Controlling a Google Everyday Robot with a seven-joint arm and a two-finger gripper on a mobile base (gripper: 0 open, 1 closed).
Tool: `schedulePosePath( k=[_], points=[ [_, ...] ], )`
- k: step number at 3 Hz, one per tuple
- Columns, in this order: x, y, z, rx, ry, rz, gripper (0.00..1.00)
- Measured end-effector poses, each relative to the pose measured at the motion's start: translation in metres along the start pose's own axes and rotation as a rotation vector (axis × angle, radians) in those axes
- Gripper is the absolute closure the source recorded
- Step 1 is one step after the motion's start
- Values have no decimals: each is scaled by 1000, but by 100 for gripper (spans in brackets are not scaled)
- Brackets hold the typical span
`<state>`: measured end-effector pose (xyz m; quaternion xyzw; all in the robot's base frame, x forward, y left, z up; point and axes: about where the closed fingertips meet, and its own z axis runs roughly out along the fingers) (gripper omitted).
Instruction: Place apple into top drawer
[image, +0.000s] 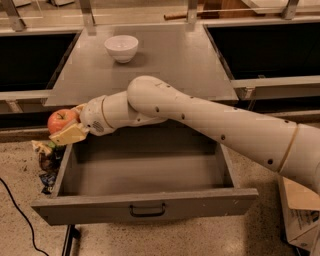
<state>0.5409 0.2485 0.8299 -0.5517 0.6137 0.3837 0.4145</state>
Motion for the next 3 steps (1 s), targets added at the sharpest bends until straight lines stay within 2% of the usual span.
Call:
schedulePosePath(
  k=[1,2,3],
  points=[
    [30,0,3,21,62,46,100],
    [110,-3,-7,51,105,121,100],
    [110,-3,-7,51,106,121,100]
  ],
)
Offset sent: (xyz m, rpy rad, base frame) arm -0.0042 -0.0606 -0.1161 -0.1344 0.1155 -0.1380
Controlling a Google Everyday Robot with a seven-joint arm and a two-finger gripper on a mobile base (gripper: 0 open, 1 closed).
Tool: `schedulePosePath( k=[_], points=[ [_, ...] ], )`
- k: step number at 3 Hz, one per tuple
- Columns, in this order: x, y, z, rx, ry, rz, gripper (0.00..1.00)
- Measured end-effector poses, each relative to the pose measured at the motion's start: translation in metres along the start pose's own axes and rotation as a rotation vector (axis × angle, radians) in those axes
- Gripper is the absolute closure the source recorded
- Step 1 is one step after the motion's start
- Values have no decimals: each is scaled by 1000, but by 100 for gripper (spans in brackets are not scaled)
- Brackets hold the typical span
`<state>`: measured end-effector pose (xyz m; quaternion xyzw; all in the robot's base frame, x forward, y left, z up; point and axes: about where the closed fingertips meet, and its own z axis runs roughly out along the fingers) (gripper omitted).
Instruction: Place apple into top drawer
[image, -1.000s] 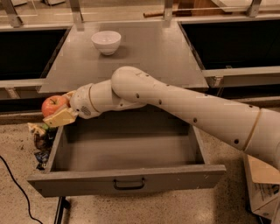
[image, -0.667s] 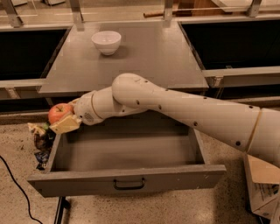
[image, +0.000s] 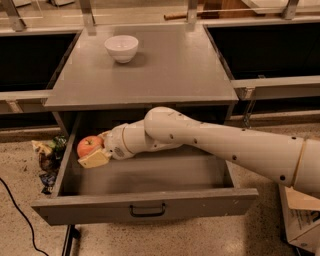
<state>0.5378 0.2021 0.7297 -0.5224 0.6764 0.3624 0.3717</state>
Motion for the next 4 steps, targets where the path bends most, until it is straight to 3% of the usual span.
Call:
schedulePosePath(
  k=[1,4],
  points=[
    [4,-1,2,5,14,-10,100],
    [56,-33,11,-73,95,-23,100]
  ],
)
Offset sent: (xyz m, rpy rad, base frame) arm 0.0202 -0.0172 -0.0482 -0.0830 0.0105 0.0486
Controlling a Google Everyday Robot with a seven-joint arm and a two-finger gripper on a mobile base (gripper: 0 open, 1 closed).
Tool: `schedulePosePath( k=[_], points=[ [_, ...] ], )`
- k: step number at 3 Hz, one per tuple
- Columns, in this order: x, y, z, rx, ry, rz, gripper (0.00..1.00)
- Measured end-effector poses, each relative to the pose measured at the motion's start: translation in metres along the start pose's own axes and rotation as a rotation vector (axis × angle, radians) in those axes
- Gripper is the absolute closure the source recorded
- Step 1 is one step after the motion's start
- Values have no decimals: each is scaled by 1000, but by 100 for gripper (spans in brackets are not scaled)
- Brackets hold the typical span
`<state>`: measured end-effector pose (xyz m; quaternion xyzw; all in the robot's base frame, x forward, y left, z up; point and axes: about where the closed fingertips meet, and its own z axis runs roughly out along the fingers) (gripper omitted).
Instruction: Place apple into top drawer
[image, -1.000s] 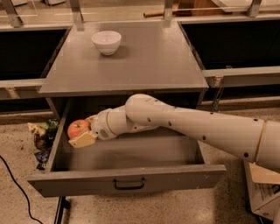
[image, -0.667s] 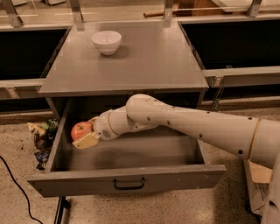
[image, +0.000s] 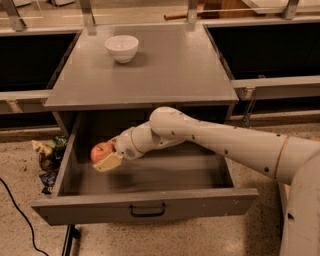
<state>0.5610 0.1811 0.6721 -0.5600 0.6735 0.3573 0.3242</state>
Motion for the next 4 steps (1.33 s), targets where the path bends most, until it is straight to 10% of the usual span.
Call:
schedulePosePath(
  k=[4],
  points=[
    [40,-19,5,-32,33,20,100]
  ],
)
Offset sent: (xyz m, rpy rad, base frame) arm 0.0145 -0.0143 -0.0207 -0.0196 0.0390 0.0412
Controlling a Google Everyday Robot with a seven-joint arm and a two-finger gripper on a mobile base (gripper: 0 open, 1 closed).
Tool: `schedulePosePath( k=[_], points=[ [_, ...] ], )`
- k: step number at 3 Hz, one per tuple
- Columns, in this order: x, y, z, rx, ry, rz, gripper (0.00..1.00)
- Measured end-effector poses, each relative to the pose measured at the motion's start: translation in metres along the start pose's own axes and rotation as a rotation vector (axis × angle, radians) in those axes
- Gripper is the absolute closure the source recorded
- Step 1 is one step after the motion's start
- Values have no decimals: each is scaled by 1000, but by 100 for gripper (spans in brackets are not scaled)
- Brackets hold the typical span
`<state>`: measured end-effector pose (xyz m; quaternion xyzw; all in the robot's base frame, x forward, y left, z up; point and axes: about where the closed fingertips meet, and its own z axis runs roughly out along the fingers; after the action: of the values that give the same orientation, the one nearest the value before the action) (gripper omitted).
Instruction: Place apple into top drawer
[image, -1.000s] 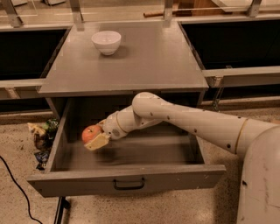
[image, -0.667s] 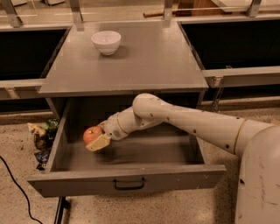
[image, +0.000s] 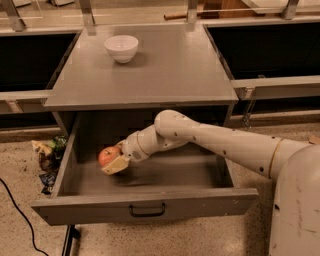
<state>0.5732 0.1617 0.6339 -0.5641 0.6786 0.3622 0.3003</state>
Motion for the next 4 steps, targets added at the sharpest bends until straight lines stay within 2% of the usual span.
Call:
schedulePosePath(
  k=[1,4],
  points=[
    [3,-2,-1,1,1,8,81],
    [6,-5,-7,2,8,20,11]
  ],
)
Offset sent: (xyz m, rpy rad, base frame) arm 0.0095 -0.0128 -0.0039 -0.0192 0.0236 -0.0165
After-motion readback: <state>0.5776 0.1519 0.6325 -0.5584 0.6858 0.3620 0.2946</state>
